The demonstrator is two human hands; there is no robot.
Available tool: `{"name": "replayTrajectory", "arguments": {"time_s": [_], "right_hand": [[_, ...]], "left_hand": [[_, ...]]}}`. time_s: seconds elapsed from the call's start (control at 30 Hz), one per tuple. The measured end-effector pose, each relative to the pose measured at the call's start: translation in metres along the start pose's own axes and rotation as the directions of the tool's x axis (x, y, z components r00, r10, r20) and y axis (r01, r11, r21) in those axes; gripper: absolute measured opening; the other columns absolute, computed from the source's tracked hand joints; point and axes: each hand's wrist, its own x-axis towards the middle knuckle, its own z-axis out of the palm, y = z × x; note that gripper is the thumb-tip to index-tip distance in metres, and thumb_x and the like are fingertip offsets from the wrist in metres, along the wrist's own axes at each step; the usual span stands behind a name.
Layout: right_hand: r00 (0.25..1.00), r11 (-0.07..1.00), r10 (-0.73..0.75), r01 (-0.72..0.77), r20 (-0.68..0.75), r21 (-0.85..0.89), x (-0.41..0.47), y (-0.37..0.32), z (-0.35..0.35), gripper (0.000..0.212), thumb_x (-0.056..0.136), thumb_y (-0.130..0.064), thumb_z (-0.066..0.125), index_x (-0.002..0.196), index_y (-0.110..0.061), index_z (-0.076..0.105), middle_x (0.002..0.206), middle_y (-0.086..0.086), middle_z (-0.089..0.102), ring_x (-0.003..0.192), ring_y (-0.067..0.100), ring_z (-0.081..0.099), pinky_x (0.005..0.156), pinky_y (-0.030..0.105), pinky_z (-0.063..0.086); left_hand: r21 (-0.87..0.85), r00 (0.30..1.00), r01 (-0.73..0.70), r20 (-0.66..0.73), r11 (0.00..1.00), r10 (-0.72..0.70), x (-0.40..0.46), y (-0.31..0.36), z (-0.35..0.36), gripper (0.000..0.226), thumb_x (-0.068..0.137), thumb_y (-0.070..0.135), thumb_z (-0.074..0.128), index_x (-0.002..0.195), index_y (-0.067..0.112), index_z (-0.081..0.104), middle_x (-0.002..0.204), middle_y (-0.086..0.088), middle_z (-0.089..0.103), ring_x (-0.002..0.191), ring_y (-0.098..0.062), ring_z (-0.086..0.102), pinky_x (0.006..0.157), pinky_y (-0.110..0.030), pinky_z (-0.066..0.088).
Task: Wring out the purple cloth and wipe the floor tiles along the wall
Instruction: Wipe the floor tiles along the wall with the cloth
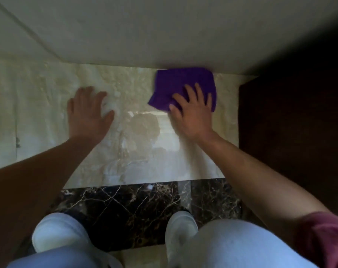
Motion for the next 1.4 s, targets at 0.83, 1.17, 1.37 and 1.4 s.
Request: {"name": "replayTrajectory", "arguments": {"time_s": [0.83, 1.17, 1.37, 1.4], "right_hand": [[0.849, 0.862, -0.48, 0.503, 0.222, -0.06, 0.102, -0.315, 0.005, 0.062, 0.096, -0.065, 0.024, 0.153, -0.041, 0.027, 0.166, 0.011, 0.021, 0.15, 0.04, 0.017, 0.114, 0.053, 0.02], [0.754, 0.774, -0.571, 0.626, 0.324, -0.093, 0.128, -0.467, 0.006, 0.079, 0.093, -0.069, 0.031, 0.159, -0.03, 0.012, 0.168, 0.01, 0.01, 0.154, 0.036, 0.008, 0.121, 0.053, 0.011], [0.775, 0.801, -0.564, 0.597, 0.284, -0.04, 0.141, -0.518, 0.013, 0.099, 0.087, -0.069, 0.044, 0.16, -0.016, 0.002, 0.168, 0.007, 0.011, 0.155, 0.032, 0.007, 0.122, 0.053, 0.011], [0.765, 0.787, -0.574, 0.614, 0.292, -0.064, 0.144, -0.521, 0.012, 0.1, 0.086, -0.07, 0.045, 0.16, -0.017, 0.002, 0.168, 0.006, 0.01, 0.155, 0.032, 0.006, 0.122, 0.053, 0.012]], "left_hand": [[0.006, 0.828, 0.54, 0.176, 0.842, -0.532, -0.141, -0.141, -0.056, 0.07, 0.091, 0.043, 0.06, 0.152, 0.02, 0.034, 0.168, -0.014, 0.01, 0.156, -0.035, 0.005, 0.124, -0.058, 0.011], [0.153, 0.713, 0.655, 0.198, 0.74, -0.672, -0.242, -0.227, -0.066, 0.091, 0.088, 0.074, 0.041, 0.159, 0.029, 0.007, 0.17, -0.008, -0.012, 0.157, -0.033, -0.009, 0.12, -0.068, 0.011], [-0.005, 0.53, 0.83, 0.319, 0.558, -0.786, -0.252, -0.231, -0.047, 0.119, 0.07, 0.089, 0.045, 0.156, 0.035, -0.018, 0.166, -0.009, -0.026, 0.155, -0.036, -0.017, 0.116, -0.075, 0.011], [-0.022, 0.535, 0.831, 0.306, 0.556, -0.788, -0.252, -0.229, -0.044, 0.12, 0.07, 0.09, 0.044, 0.156, 0.034, -0.019, 0.166, -0.009, -0.027, 0.154, -0.036, -0.019, 0.116, -0.075, 0.01]]}}
